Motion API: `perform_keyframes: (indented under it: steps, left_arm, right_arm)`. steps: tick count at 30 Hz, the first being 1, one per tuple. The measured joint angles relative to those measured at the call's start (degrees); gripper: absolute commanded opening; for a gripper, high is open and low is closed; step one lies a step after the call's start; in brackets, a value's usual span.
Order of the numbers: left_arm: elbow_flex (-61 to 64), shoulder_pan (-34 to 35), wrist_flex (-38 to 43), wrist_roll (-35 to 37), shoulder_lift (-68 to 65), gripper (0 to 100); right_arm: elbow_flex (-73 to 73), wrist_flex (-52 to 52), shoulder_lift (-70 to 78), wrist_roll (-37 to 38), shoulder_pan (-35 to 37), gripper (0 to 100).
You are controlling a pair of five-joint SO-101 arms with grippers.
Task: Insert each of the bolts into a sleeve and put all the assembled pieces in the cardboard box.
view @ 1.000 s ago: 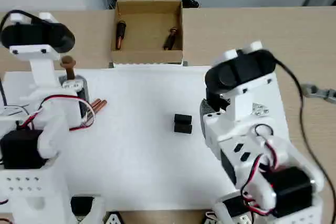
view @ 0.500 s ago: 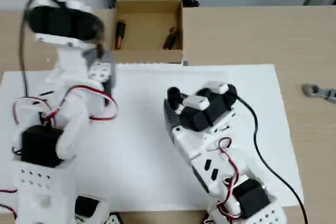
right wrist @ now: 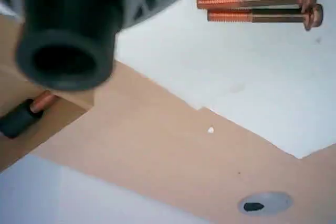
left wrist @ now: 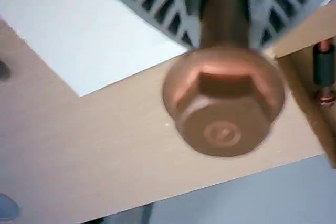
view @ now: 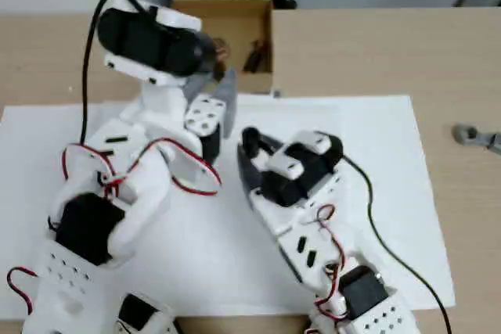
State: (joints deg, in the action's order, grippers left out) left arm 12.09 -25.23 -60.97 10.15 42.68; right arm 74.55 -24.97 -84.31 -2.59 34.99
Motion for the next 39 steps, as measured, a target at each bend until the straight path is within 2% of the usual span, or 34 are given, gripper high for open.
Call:
perform_keyframes:
  steps: [8, 21, 27, 39]
  left_arm:
    - [0.0, -1.6, 0.6, 6.2, 0.0, 1]
    - [0.4, -2.0, 0.7, 7.2, 0.0, 1]
    - [0.8, -5.6, -0.2, 7.2, 0.0, 1]
    - [3.9, -6.1, -1.2, 7.2, 0.0, 1]
  right_arm:
    - [0.0, 3.8, 0.0, 0.0, 0.0, 0.3]
    - [0.0, 4.1, 0.0, 0.0, 0.0, 0.3]
    - [0.0, 4.1, 0.0, 0.0, 0.0, 0.3]
    - [0.1, 4.1, 0.0, 0.0, -0.1, 0.3]
